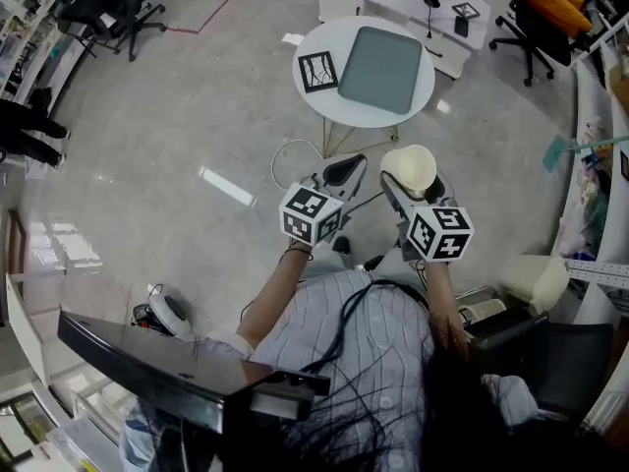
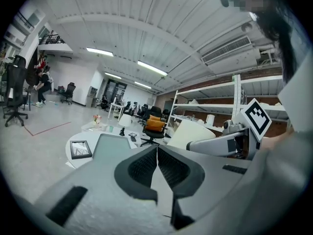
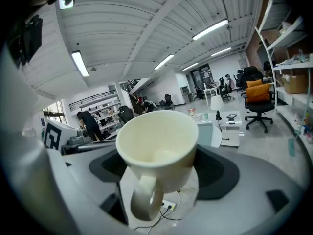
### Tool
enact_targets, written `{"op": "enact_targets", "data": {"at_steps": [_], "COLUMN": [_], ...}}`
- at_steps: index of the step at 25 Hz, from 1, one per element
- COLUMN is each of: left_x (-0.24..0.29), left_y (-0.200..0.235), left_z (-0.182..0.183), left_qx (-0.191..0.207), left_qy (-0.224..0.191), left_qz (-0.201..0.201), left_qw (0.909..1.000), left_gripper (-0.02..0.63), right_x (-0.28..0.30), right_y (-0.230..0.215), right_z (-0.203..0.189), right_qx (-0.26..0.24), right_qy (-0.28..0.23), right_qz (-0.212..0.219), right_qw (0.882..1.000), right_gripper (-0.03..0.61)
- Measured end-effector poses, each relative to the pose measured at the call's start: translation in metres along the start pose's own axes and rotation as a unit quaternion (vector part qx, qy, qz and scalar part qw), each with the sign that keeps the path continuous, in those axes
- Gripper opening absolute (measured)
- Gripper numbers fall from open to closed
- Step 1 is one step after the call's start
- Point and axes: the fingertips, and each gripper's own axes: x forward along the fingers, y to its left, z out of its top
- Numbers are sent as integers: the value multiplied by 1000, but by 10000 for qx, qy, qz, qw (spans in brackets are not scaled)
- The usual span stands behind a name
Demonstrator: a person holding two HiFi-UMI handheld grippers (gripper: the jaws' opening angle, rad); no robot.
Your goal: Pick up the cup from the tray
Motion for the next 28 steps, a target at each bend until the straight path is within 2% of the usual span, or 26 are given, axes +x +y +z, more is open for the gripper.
{"op": "enact_targets", "data": {"at_steps": [15, 28], "left_x": [-8, 3], "left_y": [-4, 6], "left_z": [-2, 0], "left_qx": [-98, -86], "left_qy": [-98, 13], "left_qz": [-133, -199], "left_qw": [9998, 9998], "left_gripper": [14, 14], "right_x": [-6, 9], "right_y": [12, 8], "right_z": [-9, -3], "right_qx": [-167, -99], "right_qy": [127, 142], "right_qz": [-62, -58], "right_qw": [9998, 9998], "right_gripper": [394, 394]}}
